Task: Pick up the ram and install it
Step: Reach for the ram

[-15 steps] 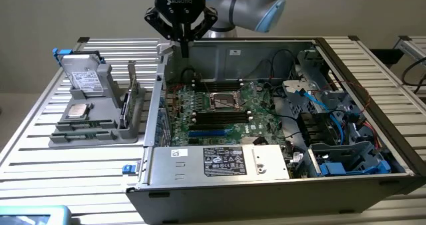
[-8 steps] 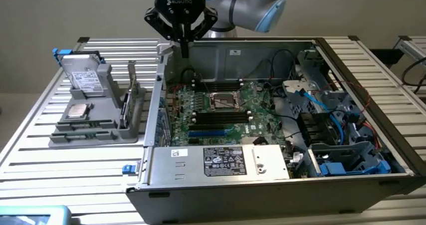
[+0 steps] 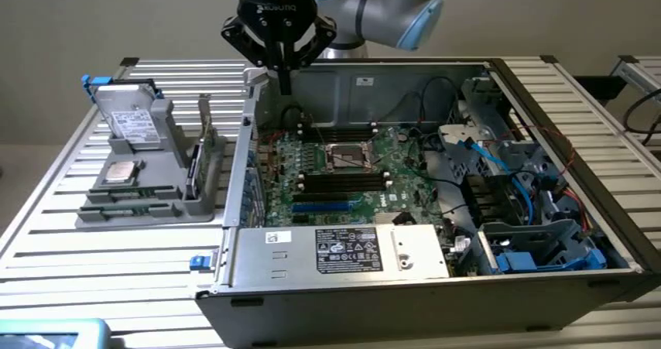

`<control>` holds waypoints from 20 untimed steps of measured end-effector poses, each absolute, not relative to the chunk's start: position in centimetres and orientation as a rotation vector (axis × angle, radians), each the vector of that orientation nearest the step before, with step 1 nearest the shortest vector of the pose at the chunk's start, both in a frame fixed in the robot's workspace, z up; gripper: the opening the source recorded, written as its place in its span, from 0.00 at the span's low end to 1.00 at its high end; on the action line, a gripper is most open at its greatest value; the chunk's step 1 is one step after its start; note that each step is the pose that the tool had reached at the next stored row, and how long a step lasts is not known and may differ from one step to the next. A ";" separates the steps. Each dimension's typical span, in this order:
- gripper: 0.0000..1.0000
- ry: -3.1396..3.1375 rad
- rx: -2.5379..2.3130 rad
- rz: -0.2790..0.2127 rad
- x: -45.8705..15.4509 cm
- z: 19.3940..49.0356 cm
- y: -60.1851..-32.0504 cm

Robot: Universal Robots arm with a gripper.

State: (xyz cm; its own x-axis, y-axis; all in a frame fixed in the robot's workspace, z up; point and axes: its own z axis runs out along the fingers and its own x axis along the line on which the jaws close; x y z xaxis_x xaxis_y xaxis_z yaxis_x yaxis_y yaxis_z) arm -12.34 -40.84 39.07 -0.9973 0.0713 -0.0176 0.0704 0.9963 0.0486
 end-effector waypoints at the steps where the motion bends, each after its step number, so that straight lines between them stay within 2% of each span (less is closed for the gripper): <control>1: 0.11 3.120 0.111 0.075 -12.5 39.1 -40.9; 20: 0.11 3.130 0.111 0.072 -17.0 38.5 -41.4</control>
State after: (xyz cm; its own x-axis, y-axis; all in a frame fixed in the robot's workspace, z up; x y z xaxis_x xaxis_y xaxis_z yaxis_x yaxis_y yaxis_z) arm -17.02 -41.42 38.54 -0.9974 0.0713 -0.0068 0.0709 0.9964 0.0461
